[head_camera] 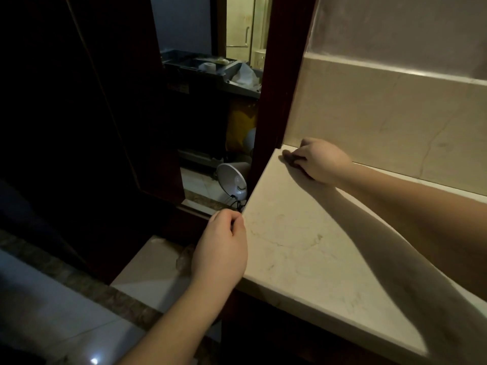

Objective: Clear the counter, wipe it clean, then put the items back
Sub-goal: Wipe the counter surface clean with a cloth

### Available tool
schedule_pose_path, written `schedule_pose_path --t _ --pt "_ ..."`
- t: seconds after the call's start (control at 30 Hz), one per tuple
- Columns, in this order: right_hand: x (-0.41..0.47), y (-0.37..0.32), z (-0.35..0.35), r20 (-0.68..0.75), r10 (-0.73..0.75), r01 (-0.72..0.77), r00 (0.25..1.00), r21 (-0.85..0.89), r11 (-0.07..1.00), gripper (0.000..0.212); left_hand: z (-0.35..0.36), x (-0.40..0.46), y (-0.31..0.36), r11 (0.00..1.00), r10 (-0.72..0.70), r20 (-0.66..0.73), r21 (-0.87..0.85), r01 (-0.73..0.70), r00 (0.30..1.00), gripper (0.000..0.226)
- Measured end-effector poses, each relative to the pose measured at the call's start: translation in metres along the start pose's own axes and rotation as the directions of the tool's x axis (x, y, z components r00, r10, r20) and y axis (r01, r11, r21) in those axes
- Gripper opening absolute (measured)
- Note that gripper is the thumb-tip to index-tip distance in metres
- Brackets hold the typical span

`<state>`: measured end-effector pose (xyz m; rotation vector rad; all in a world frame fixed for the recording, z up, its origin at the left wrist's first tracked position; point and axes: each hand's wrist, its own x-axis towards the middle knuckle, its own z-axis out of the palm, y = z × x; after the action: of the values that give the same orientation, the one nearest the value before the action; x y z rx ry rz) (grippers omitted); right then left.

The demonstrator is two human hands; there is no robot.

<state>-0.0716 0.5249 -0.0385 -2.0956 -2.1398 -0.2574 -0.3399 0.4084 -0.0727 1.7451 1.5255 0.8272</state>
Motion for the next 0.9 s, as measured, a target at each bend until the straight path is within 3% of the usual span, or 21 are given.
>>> schedule_pose_path --t 0.1,0.17,0.37,0.57,0.8,0.9 --pt "0.012 0.014 0.013 -0.053 0.194 -0.196 0.98 -0.03 0.98 0.037 0.001 0.0 0.0 1.0 -0.006 -0.013 0.001 0.006 1.0 0.017" --pt "0.024 0.006 0.015 -0.069 0.23 -0.231 0.971 -0.015 0.973 0.034 0.002 0.0 0.002 1.0 -0.011 -0.026 0.008 0.011 1.0 0.017" --pt "0.032 -0.011 0.006 -0.018 0.104 -0.103 0.994 0.049 0.993 0.03 0.0 -0.002 0.005 1.0 -0.019 -0.038 0.02 0.02 0.999 0.016" --pt "-0.022 -0.007 -0.011 -0.004 -0.195 0.195 0.981 0.001 0.981 0.031 0.003 -0.002 0.001 0.999 -0.021 -0.041 -0.042 0.02 0.999 0.018" --pt "0.021 -0.012 -0.005 -0.022 -0.024 0.025 0.999 0.084 0.996 0.034 0.004 -0.002 0.001 0.999 -0.03 -0.06 -0.047 0.027 0.998 0.017" --pt "0.007 -0.02 -0.008 -0.002 -0.049 0.049 0.999 0.118 0.992 0.032 0.005 0.0 -0.001 0.999 -0.022 -0.069 -0.031 0.02 0.997 0.019"
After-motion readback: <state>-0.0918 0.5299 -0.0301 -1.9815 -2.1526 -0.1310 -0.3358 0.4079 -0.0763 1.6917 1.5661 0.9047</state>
